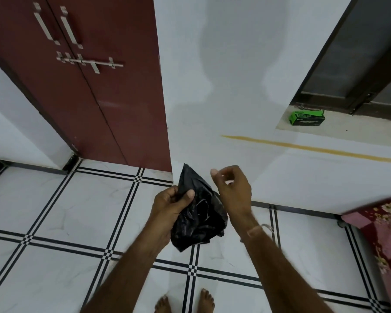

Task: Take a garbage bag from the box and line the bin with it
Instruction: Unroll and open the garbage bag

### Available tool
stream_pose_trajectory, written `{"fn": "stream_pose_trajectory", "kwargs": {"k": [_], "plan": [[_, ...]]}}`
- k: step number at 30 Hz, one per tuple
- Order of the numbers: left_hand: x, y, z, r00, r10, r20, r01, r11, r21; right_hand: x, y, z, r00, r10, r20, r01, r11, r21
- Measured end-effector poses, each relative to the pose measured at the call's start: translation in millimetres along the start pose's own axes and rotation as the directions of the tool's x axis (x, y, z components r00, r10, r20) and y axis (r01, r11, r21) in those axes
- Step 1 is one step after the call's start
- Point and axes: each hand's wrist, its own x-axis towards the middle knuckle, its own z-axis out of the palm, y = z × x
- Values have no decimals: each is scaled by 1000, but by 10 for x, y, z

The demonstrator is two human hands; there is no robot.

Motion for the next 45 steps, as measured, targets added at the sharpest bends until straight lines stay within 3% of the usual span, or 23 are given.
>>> {"fn": "stream_pose_trajectory", "kwargs": {"k": [2,3,5,10,14,16,19,21,24,26,31,37,41,45], "plan": [[2,-9,59,999,22,-25,-23,1000,-17,-191,-79,-48,947,96,306,-189,938,290],[2,-18,81,1000,10,-23,-11,1000,-20,-265,-89,-51,877,125,465,-304,892,334],[18,-52,87,1000,-27,-4,27,999,-35,-328,-31,-40,807,118,578,-379,855,354],[60,-121,106,999,-42,26,44,996,-73,-232,52,-55,855,127,502,-379,814,440],[100,-165,74,997,-72,12,73,988,-136,-144,209,-50,815,232,531,-515,709,481],[149,-201,-2,995,-102,-14,96,970,-224,-85,307,-52,778,282,561,-591,631,503],[216,-242,-150,983,-163,-89,118,919,-376,15,406,-82,731,396,556,-682,432,590],[247,-255,-231,967,-211,-141,119,868,-482,90,450,-95,712,459,531,-697,373,612],[295,-270,-280,934,-285,-215,116,812,-572,184,545,-90,734,477,484,-665,358,655],[313,-270,-296,934,-290,-209,117,801,-587,198,576,-86,751,402,524,-654,340,676],[338,-191,-433,918,-319,-234,101,761,-641,200,708,-138,774,319,547,-631,460,625],[266,-149,-888,781,-418,-464,-99,651,-753,254,903,-267,778,492,390,-618,494,612],[259,-174,-811,792,-417,-446,-31,702,-711,265,872,-264,702,545,459,-707,456,540],[423,-325,-537,816,-457,-354,190,790,-583,255,694,-29,709,469,527,-705,481,521]]}}
